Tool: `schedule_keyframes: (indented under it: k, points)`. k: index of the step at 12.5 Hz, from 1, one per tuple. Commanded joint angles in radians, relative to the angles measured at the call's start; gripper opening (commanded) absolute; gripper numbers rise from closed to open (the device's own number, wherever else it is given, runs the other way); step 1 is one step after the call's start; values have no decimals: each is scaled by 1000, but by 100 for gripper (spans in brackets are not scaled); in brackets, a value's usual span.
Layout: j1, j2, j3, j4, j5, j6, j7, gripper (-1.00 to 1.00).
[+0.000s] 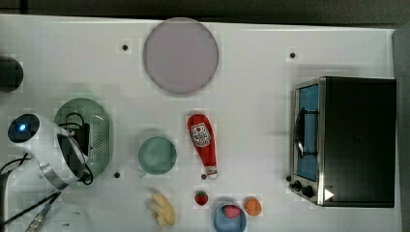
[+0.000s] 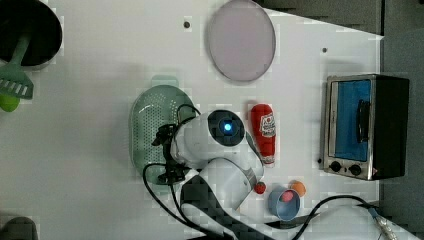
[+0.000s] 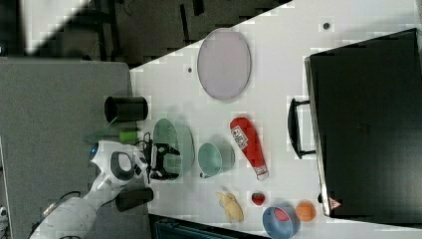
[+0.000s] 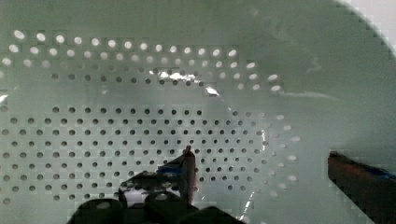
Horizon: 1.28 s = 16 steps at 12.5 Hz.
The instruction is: Drag strainer backwards.
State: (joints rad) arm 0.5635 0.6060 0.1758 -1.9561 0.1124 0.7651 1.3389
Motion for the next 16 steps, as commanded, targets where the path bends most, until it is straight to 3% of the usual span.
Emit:
schedule_keyframes:
  k: [1,12,16]
  points:
    - [43,-38,1,-32,22,36,44,100]
    - [122,-101,2,-187,78,147,45,100]
    - [123,-114,-14,-190,77,310,45,100]
